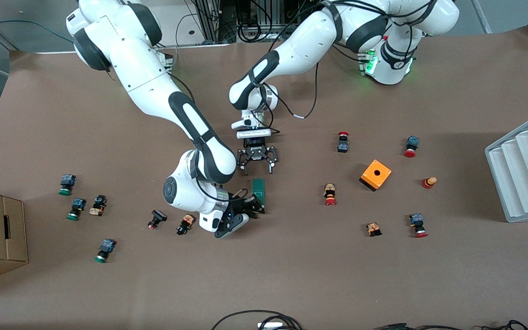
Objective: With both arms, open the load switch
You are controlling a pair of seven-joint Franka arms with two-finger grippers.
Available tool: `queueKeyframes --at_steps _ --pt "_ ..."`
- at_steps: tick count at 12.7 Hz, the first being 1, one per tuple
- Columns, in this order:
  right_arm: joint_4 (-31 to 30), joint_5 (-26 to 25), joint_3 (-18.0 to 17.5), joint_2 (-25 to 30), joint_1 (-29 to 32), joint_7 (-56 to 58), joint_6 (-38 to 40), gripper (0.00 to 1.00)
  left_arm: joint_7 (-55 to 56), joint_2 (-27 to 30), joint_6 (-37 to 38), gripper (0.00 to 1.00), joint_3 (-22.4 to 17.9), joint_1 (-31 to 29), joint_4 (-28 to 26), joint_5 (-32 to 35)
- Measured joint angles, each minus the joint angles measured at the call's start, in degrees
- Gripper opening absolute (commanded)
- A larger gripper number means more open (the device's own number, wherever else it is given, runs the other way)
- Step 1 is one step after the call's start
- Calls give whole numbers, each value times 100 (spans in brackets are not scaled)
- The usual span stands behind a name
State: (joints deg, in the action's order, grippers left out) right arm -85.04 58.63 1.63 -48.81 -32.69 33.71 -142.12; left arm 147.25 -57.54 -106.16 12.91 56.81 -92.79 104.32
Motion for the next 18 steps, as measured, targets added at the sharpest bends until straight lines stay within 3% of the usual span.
queueKeyframes --at_steps 18 --pt "-14 5 -17 19 -2 -1 -1 29 2 -1 3 100 0 1 0 3"
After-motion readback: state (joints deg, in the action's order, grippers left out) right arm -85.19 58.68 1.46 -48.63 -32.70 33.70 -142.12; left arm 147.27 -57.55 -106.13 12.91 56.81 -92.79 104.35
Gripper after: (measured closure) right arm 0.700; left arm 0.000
